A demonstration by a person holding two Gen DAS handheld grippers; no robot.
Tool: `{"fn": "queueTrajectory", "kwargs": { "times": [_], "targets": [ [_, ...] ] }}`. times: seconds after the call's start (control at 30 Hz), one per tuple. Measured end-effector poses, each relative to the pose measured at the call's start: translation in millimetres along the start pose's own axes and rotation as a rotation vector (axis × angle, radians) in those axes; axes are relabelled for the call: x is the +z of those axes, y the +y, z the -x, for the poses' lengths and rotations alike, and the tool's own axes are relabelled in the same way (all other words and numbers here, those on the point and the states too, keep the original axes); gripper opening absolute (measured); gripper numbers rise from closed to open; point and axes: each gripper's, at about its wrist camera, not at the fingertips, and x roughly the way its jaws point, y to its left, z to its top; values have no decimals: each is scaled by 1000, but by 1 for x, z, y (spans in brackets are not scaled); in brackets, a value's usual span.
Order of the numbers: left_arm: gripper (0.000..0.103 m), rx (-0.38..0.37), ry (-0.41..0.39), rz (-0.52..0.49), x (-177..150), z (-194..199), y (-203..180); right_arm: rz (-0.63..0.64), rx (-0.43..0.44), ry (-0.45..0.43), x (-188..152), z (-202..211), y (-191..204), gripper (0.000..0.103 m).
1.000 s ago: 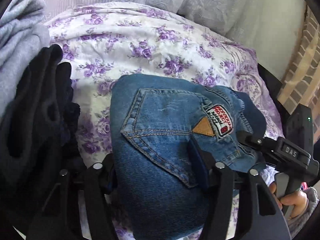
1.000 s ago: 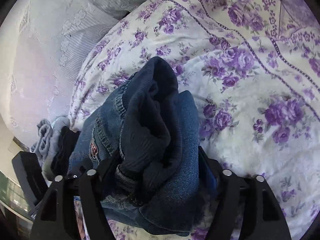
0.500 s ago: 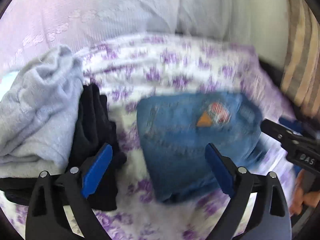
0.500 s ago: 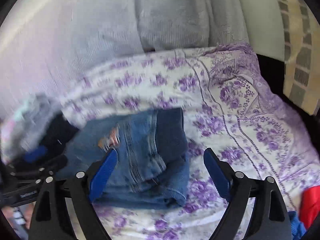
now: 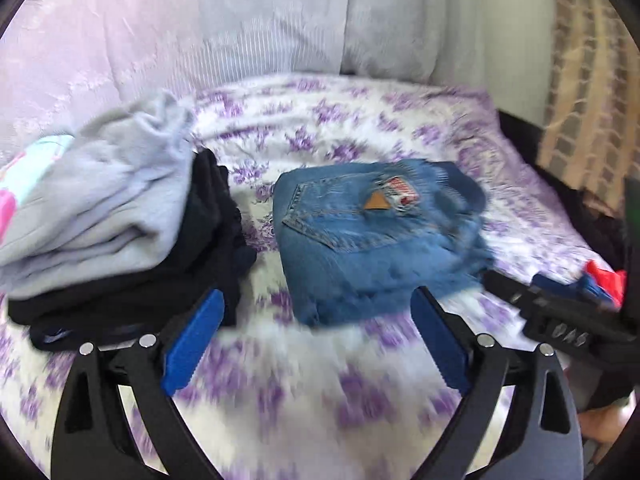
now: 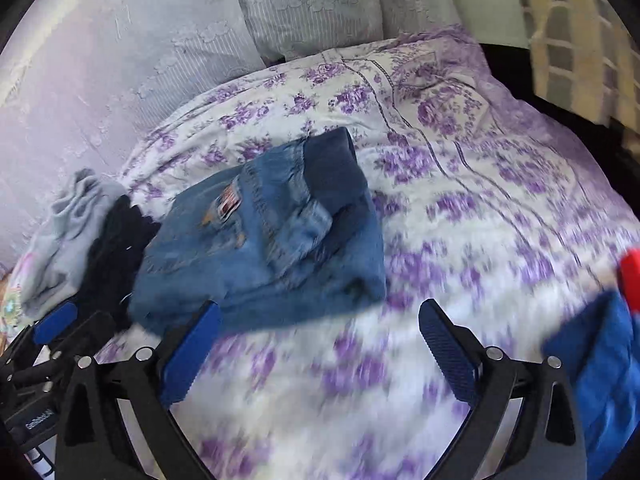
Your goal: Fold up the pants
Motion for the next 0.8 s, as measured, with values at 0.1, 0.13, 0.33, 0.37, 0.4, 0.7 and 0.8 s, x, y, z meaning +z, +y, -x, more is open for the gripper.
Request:
{"fn": "queueTrajectory", "kwargs": {
  "times": [0.1,0.13,0.33,0.37,0.4,0.7,0.8],
  "targets": [
    [94,2,-22,-14,-22,42,-3,33,-39,1,-25,30,14,99],
    [95,6,-31,-19,-26,52,-5,39,-59,-20,-32,46,18,99],
    [98,97,-123,-55,-39,121,-14,3,-147,-218,-51,132,32,99],
    [98,110,-141,-64,-37,130,-16,6,-166,-259,-49,146,35,99],
    [98,121,-162,-69,-34,140,-17,14,-186,-293,-45,157,39,99],
    [98,127,-174,42,-15,160,-7,84,-226,-396,-19,175,51,99],
    [98,128,-138,41,-14,143,-7,82,-222,-390,-27,166,49,99]
  ]
}}
